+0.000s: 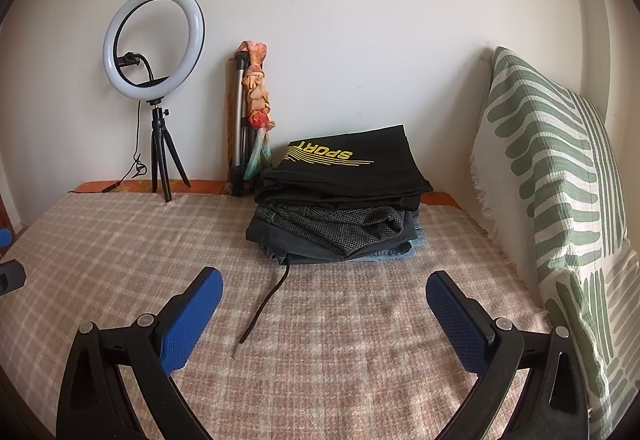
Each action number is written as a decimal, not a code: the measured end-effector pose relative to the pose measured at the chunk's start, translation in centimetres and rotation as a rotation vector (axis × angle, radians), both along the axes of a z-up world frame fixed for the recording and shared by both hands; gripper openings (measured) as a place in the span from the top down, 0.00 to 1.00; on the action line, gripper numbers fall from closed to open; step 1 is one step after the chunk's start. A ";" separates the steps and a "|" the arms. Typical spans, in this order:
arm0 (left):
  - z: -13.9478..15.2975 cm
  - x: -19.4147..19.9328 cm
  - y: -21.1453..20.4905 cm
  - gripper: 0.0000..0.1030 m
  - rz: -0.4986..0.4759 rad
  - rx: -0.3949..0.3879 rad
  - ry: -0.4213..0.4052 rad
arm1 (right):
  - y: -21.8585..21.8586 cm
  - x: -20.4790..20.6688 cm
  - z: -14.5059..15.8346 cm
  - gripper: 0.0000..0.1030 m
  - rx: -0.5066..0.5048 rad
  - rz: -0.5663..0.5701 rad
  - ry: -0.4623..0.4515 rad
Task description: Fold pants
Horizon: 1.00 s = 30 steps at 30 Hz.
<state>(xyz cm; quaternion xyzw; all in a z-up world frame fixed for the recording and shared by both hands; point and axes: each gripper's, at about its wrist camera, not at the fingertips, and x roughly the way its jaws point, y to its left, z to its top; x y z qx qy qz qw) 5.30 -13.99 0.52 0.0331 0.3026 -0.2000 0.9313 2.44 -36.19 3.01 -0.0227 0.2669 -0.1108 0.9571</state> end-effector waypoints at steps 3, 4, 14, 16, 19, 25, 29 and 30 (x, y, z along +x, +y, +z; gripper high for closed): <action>0.0 0.0 0.1 0.02 -0.002 0.001 0.003 | 0.0 0.0 0.0 0.00 -0.001 0.000 0.001; -0.1 0.1 0.1 0.02 -0.001 0.000 0.003 | 0.0 0.0 -0.1 0.00 0.000 0.000 0.003; -0.2 0.1 0.1 0.02 -0.005 -0.001 0.010 | -0.1 0.0 -0.2 0.00 0.001 0.000 0.007; -0.2 0.1 0.1 0.02 -0.004 -0.001 0.008 | -0.1 0.0 -0.2 0.00 0.001 0.000 0.007; -0.2 0.0 0.0 0.02 -0.005 -0.005 0.008 | -0.1 0.0 -0.2 0.00 0.001 0.001 0.007; -0.1 -0.1 -0.2 0.02 -0.004 -0.001 0.002 | 0.0 0.1 -0.2 0.00 0.001 0.002 0.009; -0.1 -0.1 -0.2 0.02 -0.004 -0.002 0.004 | -0.1 0.1 -0.2 0.00 0.002 0.003 0.009; -0.1 -0.1 -0.2 0.02 -0.004 -0.002 0.004 | -0.1 0.1 -0.2 0.00 0.002 0.003 0.008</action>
